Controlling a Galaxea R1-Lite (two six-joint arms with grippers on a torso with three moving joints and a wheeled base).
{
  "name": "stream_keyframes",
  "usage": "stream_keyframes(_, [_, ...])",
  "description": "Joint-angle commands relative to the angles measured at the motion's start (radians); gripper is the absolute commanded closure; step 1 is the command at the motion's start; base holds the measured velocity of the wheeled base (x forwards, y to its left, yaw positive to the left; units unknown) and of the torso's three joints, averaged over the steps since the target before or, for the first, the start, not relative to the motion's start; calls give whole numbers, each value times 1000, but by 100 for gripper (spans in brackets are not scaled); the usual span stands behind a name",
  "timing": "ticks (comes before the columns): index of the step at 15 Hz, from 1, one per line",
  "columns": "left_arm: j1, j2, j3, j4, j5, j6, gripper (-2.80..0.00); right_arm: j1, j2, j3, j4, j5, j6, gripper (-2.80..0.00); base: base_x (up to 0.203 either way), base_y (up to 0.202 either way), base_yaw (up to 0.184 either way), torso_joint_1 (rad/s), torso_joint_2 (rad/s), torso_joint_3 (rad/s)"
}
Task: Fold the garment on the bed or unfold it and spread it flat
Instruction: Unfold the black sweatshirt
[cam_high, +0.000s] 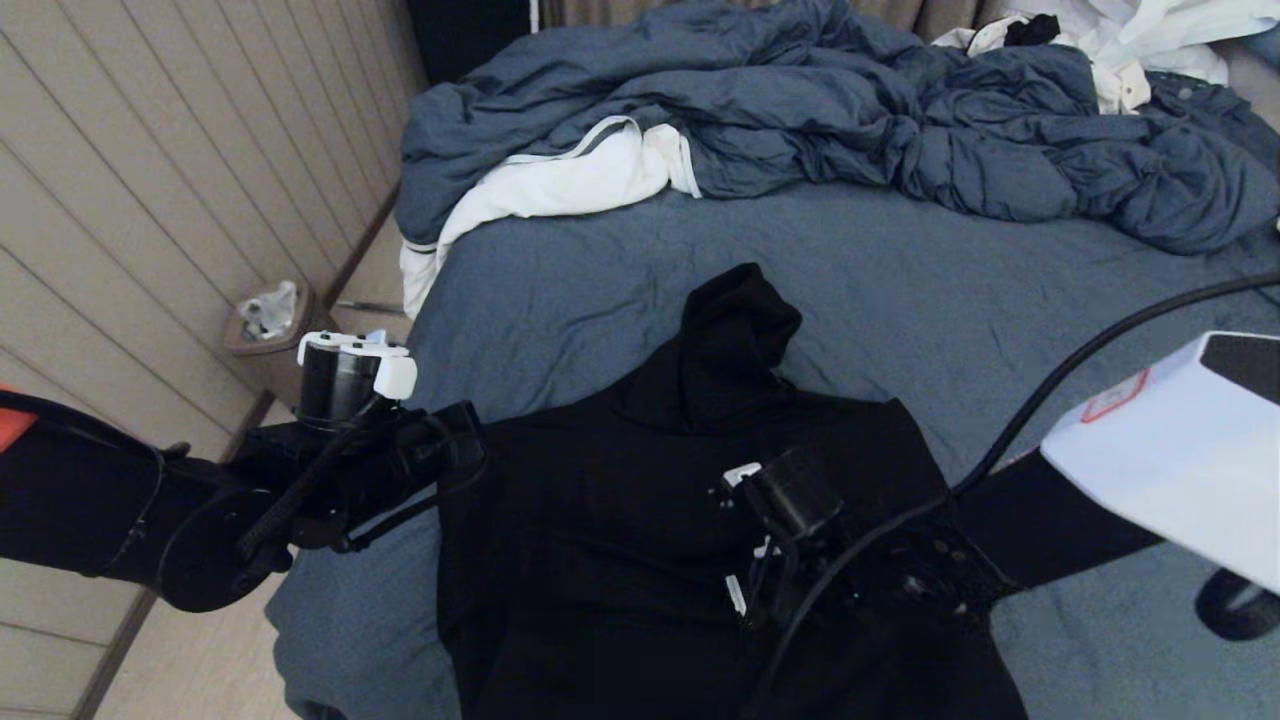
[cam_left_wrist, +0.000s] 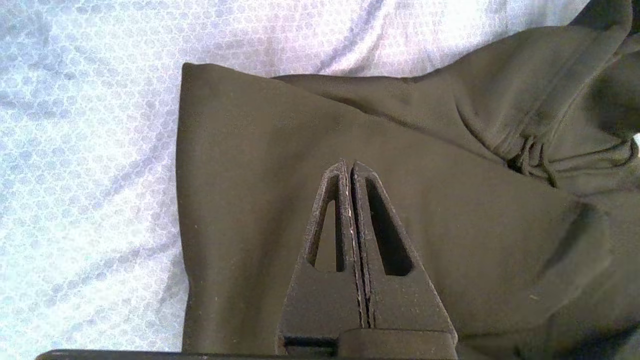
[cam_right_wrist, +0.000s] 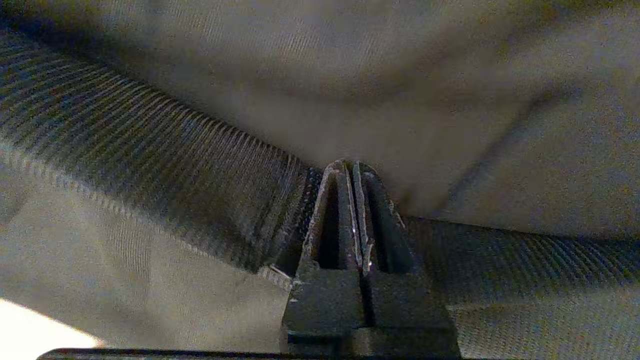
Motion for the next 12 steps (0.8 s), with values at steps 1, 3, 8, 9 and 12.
stream_keyframes(1, [1, 4, -1, -3, 2, -4, 0, 30, -50, 94, -50, 0, 1, 0, 0, 0, 0, 0, 0, 0])
stream_keyframes(3, [1, 4, -1, -3, 2, -4, 0, 58, -56, 143, -82, 0, 1, 0, 0, 0, 0, 0, 0, 0])
stream_keyframes(8, [22, 1, -7, -2, 0, -4, 0, 131, -67, 262, -111, 1, 1, 0, 0, 0, 0, 0, 0, 0])
stream_keyframes(9, [24, -1, -7, -3, 0, -4, 0, 152, -96, 306, -113, 1, 1, 0, 0, 0, 0, 0, 0, 0])
stream_keyframes(12, [24, -10, -2, -2, 0, -4, 0, 200, -189, 430, -113, 1, 0, 0, 0, 0, 0, 0, 0, 0])
